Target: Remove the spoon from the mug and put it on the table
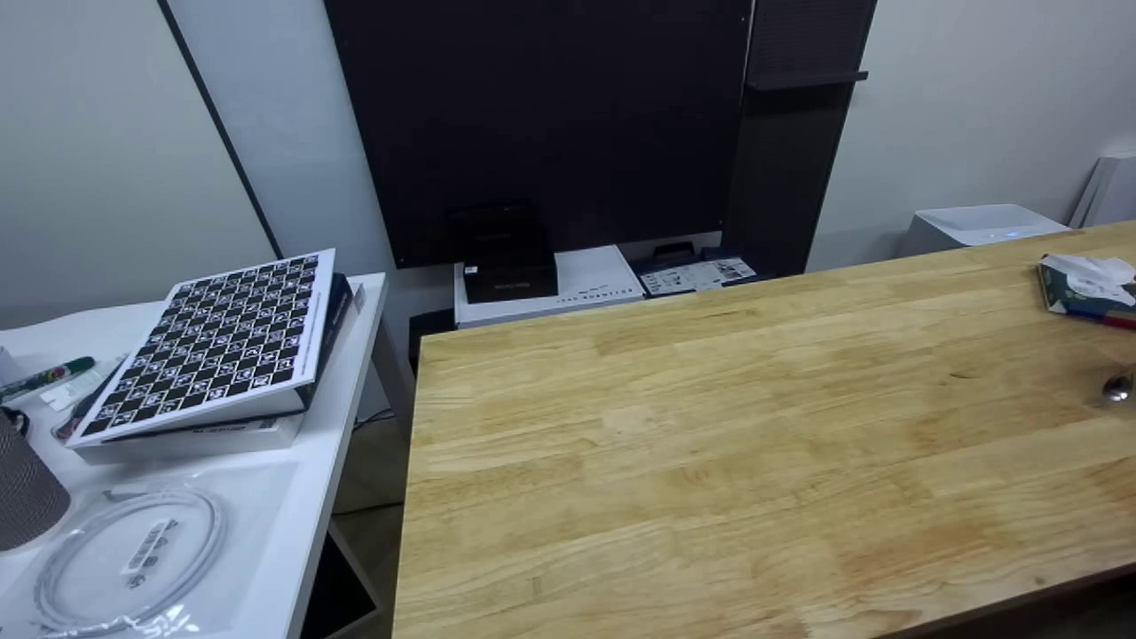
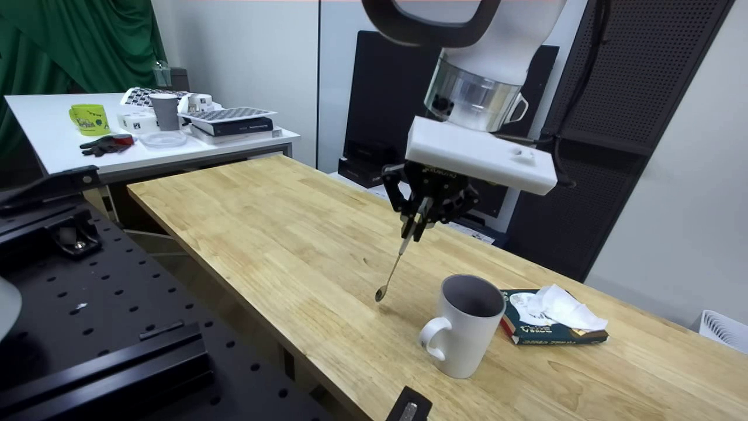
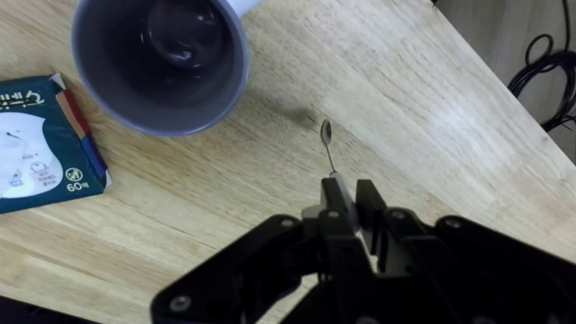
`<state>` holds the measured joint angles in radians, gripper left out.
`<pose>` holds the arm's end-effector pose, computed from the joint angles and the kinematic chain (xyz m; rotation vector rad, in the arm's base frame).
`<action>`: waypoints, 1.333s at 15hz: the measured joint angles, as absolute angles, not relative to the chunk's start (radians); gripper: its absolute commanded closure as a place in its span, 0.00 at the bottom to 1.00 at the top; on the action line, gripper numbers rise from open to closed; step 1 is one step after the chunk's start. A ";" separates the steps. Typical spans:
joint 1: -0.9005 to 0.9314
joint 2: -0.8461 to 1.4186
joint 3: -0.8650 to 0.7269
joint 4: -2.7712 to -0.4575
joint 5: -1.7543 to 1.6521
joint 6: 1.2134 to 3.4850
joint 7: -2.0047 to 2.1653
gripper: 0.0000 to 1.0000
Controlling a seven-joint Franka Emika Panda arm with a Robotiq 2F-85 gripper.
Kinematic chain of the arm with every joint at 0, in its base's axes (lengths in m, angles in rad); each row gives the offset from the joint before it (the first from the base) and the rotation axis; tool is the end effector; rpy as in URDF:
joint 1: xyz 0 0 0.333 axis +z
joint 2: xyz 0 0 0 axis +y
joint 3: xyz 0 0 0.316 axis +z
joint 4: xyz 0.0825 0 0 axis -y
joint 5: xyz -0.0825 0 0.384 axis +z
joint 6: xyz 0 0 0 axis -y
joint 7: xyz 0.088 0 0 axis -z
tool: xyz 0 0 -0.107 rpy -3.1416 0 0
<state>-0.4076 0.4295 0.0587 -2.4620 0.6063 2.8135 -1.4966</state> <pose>0.4167 -0.1782 0.1183 -2.8411 -0.8165 -0.1577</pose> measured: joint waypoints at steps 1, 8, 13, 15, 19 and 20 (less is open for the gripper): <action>-0.401 0.442 0.050 -2.458 0.606 2.814 -1.497 0.97; -0.363 0.505 -0.005 -2.424 0.590 2.815 -1.483 0.34; -0.370 0.523 -0.012 -2.410 0.466 2.815 -1.369 0.02; -0.373 0.523 -0.016 -2.407 0.424 2.815 -1.327 0.00; -0.381 0.522 -0.018 -2.400 0.387 2.824 -1.256 0.00; -0.382 0.520 -0.017 -2.399 0.387 2.833 -1.234 0.00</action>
